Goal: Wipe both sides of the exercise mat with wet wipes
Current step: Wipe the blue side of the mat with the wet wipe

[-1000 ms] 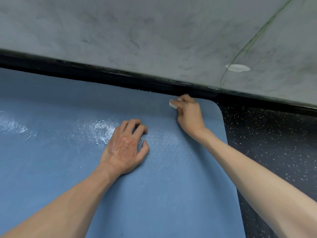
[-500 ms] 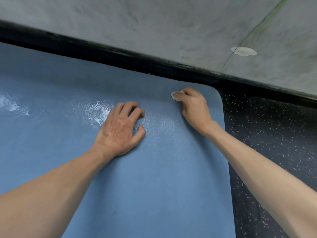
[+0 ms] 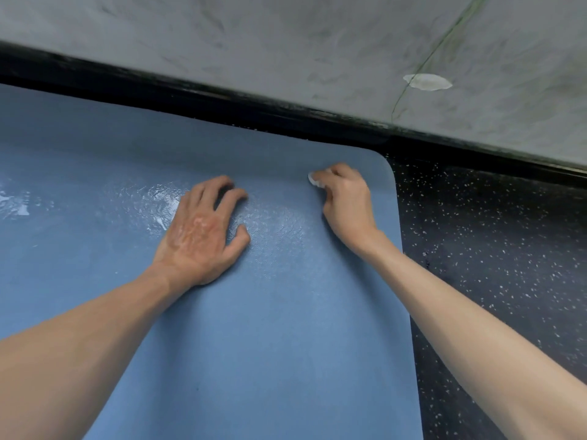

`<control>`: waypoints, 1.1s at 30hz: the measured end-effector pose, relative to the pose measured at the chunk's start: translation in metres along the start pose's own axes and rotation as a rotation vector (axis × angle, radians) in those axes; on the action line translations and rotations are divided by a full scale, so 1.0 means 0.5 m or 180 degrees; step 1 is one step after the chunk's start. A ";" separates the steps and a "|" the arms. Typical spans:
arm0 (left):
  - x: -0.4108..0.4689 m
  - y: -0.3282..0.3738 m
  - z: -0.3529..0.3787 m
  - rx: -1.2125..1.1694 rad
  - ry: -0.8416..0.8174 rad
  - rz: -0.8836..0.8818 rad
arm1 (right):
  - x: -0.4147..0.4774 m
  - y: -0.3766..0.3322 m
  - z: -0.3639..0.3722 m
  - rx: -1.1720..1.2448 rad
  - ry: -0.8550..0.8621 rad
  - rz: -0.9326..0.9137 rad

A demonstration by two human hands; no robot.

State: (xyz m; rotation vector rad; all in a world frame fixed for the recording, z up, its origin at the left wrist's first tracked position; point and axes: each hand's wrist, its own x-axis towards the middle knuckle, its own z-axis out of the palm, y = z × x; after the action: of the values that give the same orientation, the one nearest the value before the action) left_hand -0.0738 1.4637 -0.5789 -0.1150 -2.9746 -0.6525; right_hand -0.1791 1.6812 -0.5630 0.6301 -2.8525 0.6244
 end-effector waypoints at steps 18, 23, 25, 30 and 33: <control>0.005 -0.004 0.001 0.0171 -0.0107 0.0109 | -0.102 -0.040 -0.012 0.0274 -0.0023 -0.0180; 0.004 -0.003 0.001 0.0189 -0.0121 0.0080 | -0.276 -0.064 -0.071 0.0637 -0.0710 -0.0561; 0.003 -0.002 0.002 0.0172 -0.0148 0.0089 | -0.242 -0.046 -0.061 0.0548 -0.0606 -0.0495; 0.005 -0.004 -0.001 0.0178 -0.0117 0.0100 | -0.239 -0.048 -0.047 0.0417 -0.0312 -0.0321; 0.004 -0.004 0.001 0.0159 -0.0131 0.0096 | -0.367 -0.069 -0.088 0.0680 -0.0752 -0.0547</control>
State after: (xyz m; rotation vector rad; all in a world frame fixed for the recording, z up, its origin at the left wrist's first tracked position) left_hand -0.0759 1.4623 -0.5798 -0.1713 -3.0197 -0.5788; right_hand 0.0034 1.7392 -0.5537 1.0348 -2.9205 0.8863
